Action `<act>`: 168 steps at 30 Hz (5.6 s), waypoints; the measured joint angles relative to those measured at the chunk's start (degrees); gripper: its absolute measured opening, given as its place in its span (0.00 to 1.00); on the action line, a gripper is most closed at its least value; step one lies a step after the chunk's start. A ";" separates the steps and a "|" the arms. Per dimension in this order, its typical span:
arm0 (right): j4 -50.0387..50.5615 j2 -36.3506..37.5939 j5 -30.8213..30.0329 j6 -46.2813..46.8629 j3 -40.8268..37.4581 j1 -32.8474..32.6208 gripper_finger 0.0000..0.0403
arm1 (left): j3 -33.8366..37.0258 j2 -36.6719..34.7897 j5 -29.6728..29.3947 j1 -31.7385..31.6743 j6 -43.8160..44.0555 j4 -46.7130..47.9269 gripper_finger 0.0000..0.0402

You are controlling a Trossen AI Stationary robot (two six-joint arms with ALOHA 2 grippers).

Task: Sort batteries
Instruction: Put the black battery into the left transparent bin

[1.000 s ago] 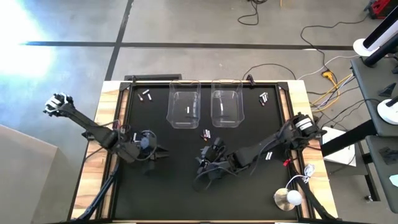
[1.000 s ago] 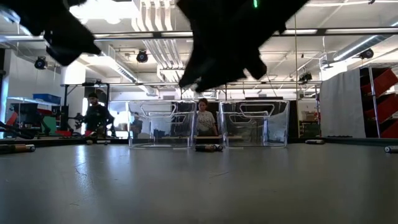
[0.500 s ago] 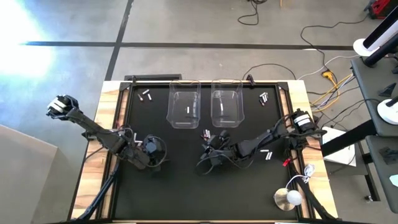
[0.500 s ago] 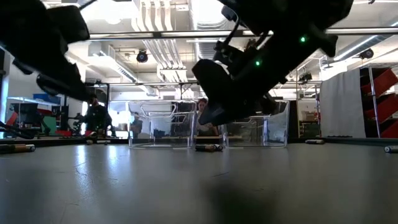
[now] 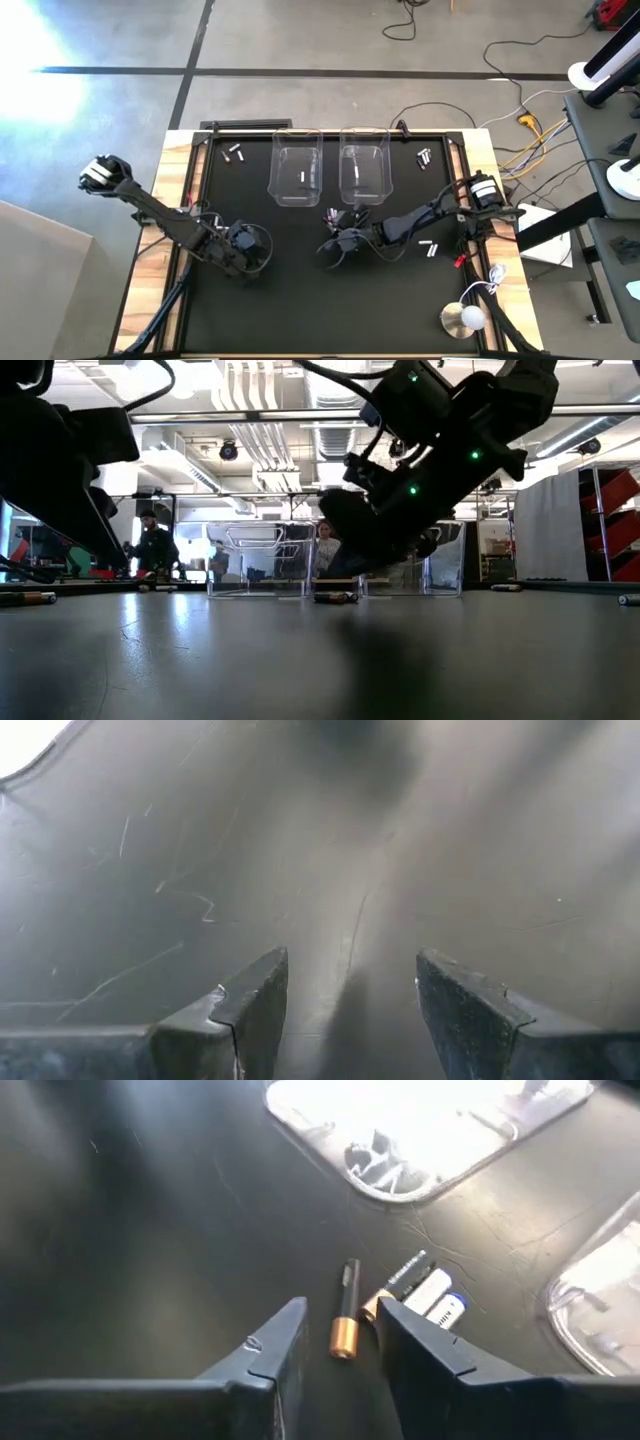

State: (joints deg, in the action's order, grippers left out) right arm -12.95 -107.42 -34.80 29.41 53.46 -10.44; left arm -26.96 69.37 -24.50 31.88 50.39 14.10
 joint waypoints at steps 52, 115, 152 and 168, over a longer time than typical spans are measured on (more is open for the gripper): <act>12.44 -5.25 9.56 -17.61 14.06 5.29 0.34 | -2.14 4.58 3.52 0.07 1.12 -2.17 0.49; 56.55 7.92 0.38 23.95 30.09 -27.99 0.24 | -26.36 38.29 4.44 0.85 -20.90 -18.84 0.59; 67.18 18.05 -3.78 27.15 30.22 -21.10 0.27 | -25.05 19.58 7.76 -7.69 -33.29 2.49 0.03; 67.00 17.70 1.85 25.32 30.16 -16.24 0.30 | -27.80 8.27 19.30 -40.08 -50.43 6.72 0.03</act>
State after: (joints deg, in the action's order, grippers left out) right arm 54.05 -89.71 -32.95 54.74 83.61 -26.68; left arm -54.76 77.65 -5.21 -8.20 -0.04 20.83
